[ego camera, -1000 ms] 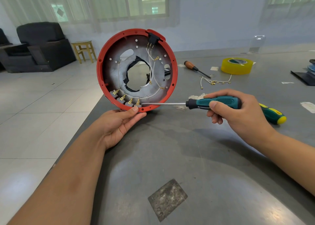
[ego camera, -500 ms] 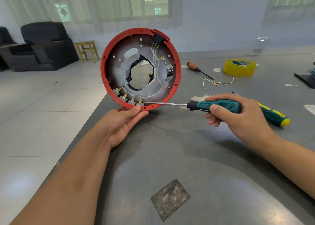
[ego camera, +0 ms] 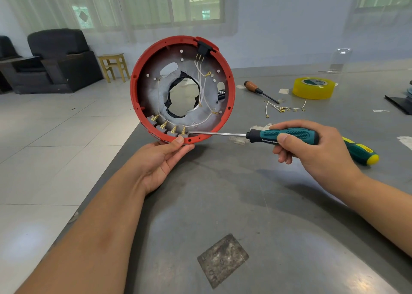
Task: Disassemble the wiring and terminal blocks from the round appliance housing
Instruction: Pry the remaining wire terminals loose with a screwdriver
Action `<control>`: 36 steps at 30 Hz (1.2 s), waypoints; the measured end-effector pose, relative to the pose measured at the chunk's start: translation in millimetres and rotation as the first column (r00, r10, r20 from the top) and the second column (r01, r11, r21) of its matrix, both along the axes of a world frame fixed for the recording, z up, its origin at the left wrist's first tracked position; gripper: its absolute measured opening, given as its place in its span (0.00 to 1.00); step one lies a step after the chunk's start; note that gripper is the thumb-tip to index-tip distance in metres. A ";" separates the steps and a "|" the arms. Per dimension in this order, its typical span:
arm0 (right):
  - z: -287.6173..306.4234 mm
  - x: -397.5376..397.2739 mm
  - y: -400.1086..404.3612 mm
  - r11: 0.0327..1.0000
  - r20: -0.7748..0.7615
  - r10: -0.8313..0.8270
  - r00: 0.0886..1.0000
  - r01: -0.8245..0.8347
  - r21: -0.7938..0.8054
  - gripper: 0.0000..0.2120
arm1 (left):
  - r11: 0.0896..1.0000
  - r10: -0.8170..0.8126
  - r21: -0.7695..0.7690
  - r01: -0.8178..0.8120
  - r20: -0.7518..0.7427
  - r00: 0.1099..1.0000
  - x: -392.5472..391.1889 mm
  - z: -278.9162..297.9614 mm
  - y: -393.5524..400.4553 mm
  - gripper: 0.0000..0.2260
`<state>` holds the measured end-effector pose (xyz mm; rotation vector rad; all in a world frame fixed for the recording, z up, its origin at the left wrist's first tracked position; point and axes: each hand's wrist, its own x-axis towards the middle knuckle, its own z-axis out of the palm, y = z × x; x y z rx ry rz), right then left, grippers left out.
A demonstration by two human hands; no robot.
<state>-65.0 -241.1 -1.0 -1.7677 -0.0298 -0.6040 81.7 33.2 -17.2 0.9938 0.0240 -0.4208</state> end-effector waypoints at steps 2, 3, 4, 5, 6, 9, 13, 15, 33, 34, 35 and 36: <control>-0.2 0.4 -0.9 1.000 0.001 0.000 1.000 0.000 -0.009 0.10 | 1.000 0.002 0.003 -0.002 -0.001 1.000 0.2 0.1 0.0 0.14; -0.1 0.6 -1.6 1.000 0.003 0.001 1.000 -0.001 -0.014 0.09 | 1.000 0.000 0.007 0.000 -0.001 1.000 0.2 -0.1 0.0 0.14; -0.1 0.8 -2.4 1.000 0.002 0.001 1.000 -0.001 -0.020 0.09 | 1.000 -0.003 0.012 0.003 -0.001 1.000 0.0 -0.2 -0.1 0.13; 0.1 1.3 -3.3 1.000 -0.002 0.000 1.000 0.000 -0.028 0.09 | 1.000 -0.005 0.017 0.005 -0.001 1.000 0.1 -0.3 -0.2 0.13; 0.1 1.6 -4.2 0.999 -0.007 -0.002 1.000 0.002 -0.038 0.09 | 1.000 -0.005 0.022 0.005 0.000 1.000 0.2 -0.4 -0.3 0.13; 0.0 2.1 -6.6 0.998 -0.011 -0.002 1.000 0.001 -0.063 0.09 | 0.999 -0.003 0.040 0.003 0.004 1.000 0.3 -0.3 -0.6 0.11; 3.1 1.5 -11.0 0.996 -0.054 0.064 0.996 -0.067 -0.064 0.11 | 0.999 -0.002 0.053 0.001 0.009 1.000 0.3 -0.7 -0.7 0.09; 5.2 2.6 -15.2 0.993 -0.113 0.107 0.988 -0.112 -0.043 0.12 | 0.998 0.003 0.057 -0.003 0.009 1.000 0.3 -1.1 -1.0 0.09; -4.2 7.7 -12.5 0.784 -0.245 -0.057 0.968 -0.108 -0.611 0.10 | 0.998 0.029 0.049 -0.032 0.055 0.998 4.5 -6.8 -3.2 0.20; -5.8 8.3 -13.0 0.785 -0.234 -0.048 0.971 -0.108 -0.610 0.10 | 0.998 0.029 0.051 -0.032 0.056 0.998 5.2 -7.4 -3.1 0.21; -7.1 9.2 -13.5 0.787 -0.234 -0.043 0.971 -0.112 -0.607 0.10 | 0.998 0.026 0.053 -0.029 0.057 0.998 5.8 -8.0 -3.1 0.21; -8.2 10.0 -13.9 0.788 -0.240 -0.041 0.970 -0.116 -0.605 0.09 | 0.998 0.023 0.055 -0.026 0.059 0.998 6.1 -8.4 -3.0 0.21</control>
